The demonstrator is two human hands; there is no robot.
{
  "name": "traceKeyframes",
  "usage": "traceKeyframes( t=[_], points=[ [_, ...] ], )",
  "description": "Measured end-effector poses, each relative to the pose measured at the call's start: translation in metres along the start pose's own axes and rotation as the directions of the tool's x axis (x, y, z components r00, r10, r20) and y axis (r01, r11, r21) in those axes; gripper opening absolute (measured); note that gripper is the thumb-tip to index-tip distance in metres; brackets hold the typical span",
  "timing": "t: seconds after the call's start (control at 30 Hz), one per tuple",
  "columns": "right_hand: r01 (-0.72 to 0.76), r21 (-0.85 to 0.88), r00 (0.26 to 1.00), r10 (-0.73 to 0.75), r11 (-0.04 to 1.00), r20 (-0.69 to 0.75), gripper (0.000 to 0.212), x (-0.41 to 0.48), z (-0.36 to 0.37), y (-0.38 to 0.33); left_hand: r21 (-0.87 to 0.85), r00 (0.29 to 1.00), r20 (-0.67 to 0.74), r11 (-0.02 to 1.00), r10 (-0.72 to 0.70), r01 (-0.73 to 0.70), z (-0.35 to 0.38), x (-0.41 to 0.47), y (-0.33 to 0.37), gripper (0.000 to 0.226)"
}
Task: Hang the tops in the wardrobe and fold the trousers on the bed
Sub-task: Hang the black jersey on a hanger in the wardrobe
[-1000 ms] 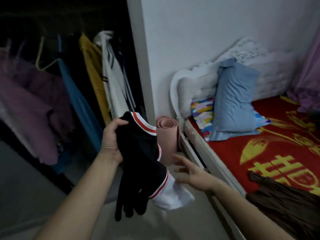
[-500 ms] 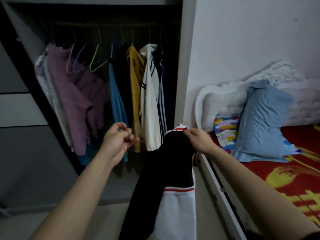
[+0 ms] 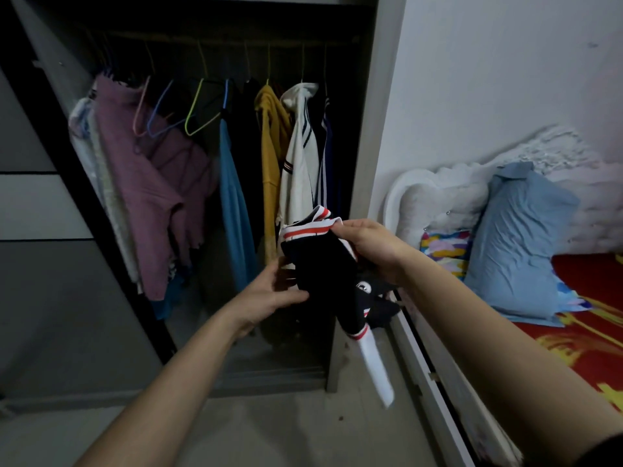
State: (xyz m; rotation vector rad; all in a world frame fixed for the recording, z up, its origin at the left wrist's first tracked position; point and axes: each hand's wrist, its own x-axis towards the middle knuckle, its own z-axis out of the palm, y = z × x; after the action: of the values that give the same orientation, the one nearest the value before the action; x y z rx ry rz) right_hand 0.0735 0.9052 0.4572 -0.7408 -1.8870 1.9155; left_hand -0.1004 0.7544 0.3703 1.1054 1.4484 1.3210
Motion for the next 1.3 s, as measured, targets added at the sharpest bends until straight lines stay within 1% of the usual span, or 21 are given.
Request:
traceKeyframes(
  t=[0.07,0.13,0.2,0.27,0.3,0.33,0.4,0.43,0.5,0.57,0.6,0.63,0.67,0.73,0.83,0.9,1.0,1.07,1.13,1.23,1.3],
  points=[
    [-0.007,0.011,0.999,0.008,1.000,-0.047,0.031,0.006,0.007,-0.004,0.053,0.998,0.037,0.997,0.054,-0.055,0.005,0.005,-0.002,0.058],
    [-0.013,-0.010,0.993,0.012,1.000,-0.118,0.032,0.010,0.010,-0.005,0.035,0.992,-0.073,0.994,0.107,-0.105,0.006,0.010,-0.002,0.028],
    [0.049,-0.212,0.968,-0.099,0.976,-0.232,0.037,0.015,0.011,-0.001,-0.059,0.978,-0.202,0.996,0.056,-0.069,0.001,0.010,0.002,0.025],
    [0.146,-0.557,0.908,-0.335,0.817,-0.253,0.043,0.019,0.013,0.006,-0.179,0.954,-0.299,0.984,-0.032,-0.023,-0.008,0.009,0.010,0.025],
    [0.180,-0.648,0.885,-0.409,0.740,-0.221,0.046,0.022,0.015,0.010,-0.254,0.942,-0.328,0.967,-0.067,-0.019,-0.013,0.007,0.015,0.024],
    [0.204,-0.659,0.885,-0.424,0.724,-0.192,0.046,0.024,0.020,0.013,-0.330,0.936,-0.338,0.944,-0.096,-0.022,-0.018,0.005,0.020,0.024],
    [0.247,-0.572,0.915,-0.383,0.782,-0.128,0.042,0.031,0.035,0.015,-0.376,0.936,-0.332,0.926,-0.115,-0.020,-0.031,-0.003,0.032,0.028],
    [0.257,-0.513,0.929,-0.356,0.819,-0.103,0.037,0.036,0.043,0.015,-0.301,0.938,-0.337,0.953,-0.080,-0.027,-0.038,-0.007,0.038,0.037],
    [0.264,-0.377,0.944,-0.318,0.888,-0.089,0.028,0.047,0.061,0.011,0.160,0.937,-0.347,0.987,0.047,0.009,-0.054,-0.016,0.046,0.070],
    [0.276,-0.260,0.949,-0.305,0.925,-0.079,0.035,0.055,0.077,0.006,0.668,0.922,-0.337,0.739,0.192,0.090,-0.069,-0.023,0.045,0.088],
    [0.286,-0.226,0.949,-0.307,0.931,-0.066,0.038,0.059,0.083,0.003,0.775,0.918,-0.302,0.627,0.256,0.080,-0.077,-0.024,0.042,0.082],
    [0.291,-0.200,0.951,-0.306,0.936,-0.046,0.037,0.064,0.089,0.001,0.808,0.916,-0.272,0.587,0.293,0.052,-0.085,-0.023,0.040,0.068],
    [0.295,-0.181,0.953,-0.304,0.938,-0.019,0.034,0.071,0.093,0.000,0.796,0.910,-0.260,0.606,0.322,0.013,-0.095,-0.022,0.039,0.055],
    [0.297,-0.157,0.955,-0.295,0.942,0.034,0.036,0.089,0.100,0.000,0.666,0.885,-0.327,0.745,0.333,-0.034,-0.115,-0.015,0.039,0.037],
    [0.211,-0.079,0.962,-0.192,0.974,0.196,0.057,0.119,0.112,0.012,0.226,0.846,-0.493,0.969,0.202,-0.099,-0.132,0.001,0.050,0.028],
    [0.092,-0.066,0.938,-0.064,0.994,0.341,0.074,0.144,0.116,0.029,-0.085,0.824,-0.555,0.978,0.112,-0.190,-0.143,0.014,0.062,0.030],
    [0.044,-0.181,0.897,0.041,0.982,0.441,0.055,0.178,0.116,0.037,-0.353,0.838,-0.545,0.903,0.015,-0.245,-0.176,0.034,0.076,0.032],
    [0.132,-0.197,0.931,-0.054,0.971,0.362,0.037,0.201,0.120,0.027,-0.435,0.850,-0.524,0.873,-0.047,-0.220,-0.199,0.045,0.082,0.040],
    [0.335,-0.318,0.939,-0.286,0.887,0.192,0.026,0.227,0.127,0.011,-0.492,0.858,-0.499,0.855,-0.122,-0.165,-0.225,0.056,0.082,0.043],
    [0.577,-0.565,0.763,-0.636,0.589,0.115,0.037,0.264,0.138,-0.020,-0.364,0.897,-0.434,0.927,-0.080,-0.093,-0.260,0.072,0.086,0.048],
    [0.652,-0.621,0.652,-0.739,0.434,0.168,0.037,0.282,0.149,-0.037,-0.147,0.885,-0.465,0.988,-0.031,-0.042,-0.274,0.085,0.086,0.041]
  ],
)
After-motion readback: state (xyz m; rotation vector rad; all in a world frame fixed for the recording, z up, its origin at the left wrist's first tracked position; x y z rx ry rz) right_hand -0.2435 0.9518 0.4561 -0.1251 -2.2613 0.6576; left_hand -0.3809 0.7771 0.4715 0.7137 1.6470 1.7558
